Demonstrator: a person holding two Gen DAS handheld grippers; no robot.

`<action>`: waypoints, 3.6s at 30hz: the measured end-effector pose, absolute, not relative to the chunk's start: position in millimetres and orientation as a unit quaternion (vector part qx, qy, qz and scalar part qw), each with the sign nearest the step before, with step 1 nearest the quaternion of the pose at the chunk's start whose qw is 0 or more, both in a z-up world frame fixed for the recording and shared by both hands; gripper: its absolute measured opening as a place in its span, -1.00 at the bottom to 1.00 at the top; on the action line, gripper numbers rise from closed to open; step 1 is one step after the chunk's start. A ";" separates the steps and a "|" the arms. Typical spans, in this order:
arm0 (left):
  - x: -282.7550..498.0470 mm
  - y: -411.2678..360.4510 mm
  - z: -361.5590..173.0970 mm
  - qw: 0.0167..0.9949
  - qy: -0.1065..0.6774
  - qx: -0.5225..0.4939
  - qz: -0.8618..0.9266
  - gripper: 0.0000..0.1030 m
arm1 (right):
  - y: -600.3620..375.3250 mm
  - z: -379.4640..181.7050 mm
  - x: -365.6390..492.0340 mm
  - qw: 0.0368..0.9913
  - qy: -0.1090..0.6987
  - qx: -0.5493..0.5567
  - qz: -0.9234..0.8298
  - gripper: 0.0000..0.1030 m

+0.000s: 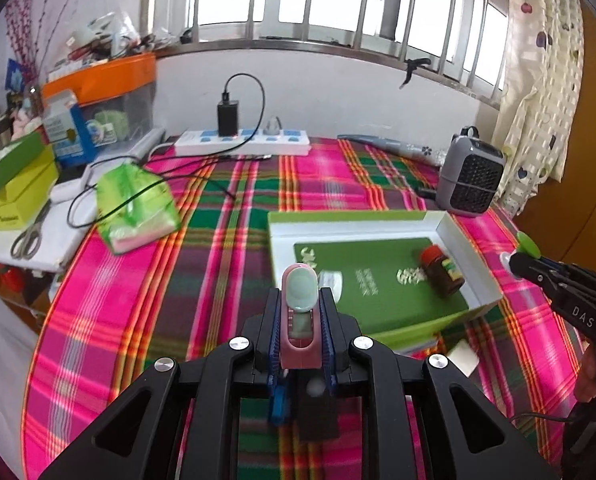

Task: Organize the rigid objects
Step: 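Carry the pink clip and green mushroom object over the tray with both tools, then lower the pink clip and green object into the tray and open both tools, then move both tools back out of the tray toward the objects beside it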

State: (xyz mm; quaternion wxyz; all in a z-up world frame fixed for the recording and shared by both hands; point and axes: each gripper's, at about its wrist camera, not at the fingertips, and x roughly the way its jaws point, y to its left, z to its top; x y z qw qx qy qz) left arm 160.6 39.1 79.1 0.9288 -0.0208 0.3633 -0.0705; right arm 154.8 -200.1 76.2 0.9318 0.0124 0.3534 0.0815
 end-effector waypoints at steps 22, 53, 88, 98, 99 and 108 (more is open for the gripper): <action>245.3 21.5 63.7 0.913 0.394 -0.036 -0.100 -0.67 | -202.5 57.9 238.8 0.918 0.385 -0.002 0.090 -0.65; 289.4 8.6 22.3 0.892 0.443 -0.020 -0.091 -0.67 | -198.1 18.9 280.7 0.896 0.431 -0.009 0.110 -0.65; 272.1 3.8 28.1 0.894 0.437 -0.014 -0.095 -0.36 | -199.8 24.7 264.0 0.900 0.421 0.019 0.115 -0.37; 241.3 6.4 47.9 0.907 0.410 -0.013 -0.096 -0.34 | -198.4 34.9 241.2 0.907 0.405 0.026 0.116 -0.31; 238.6 7.2 49.6 0.908 0.408 -0.013 -0.096 -0.34 | -198.2 36.5 237.8 0.907 0.403 0.027 0.116 -0.29; 205.6 19.7 60.1 0.916 0.389 -0.022 -0.090 -0.34 | -191.9 46.3 205.5 0.916 0.383 0.024 0.119 -0.28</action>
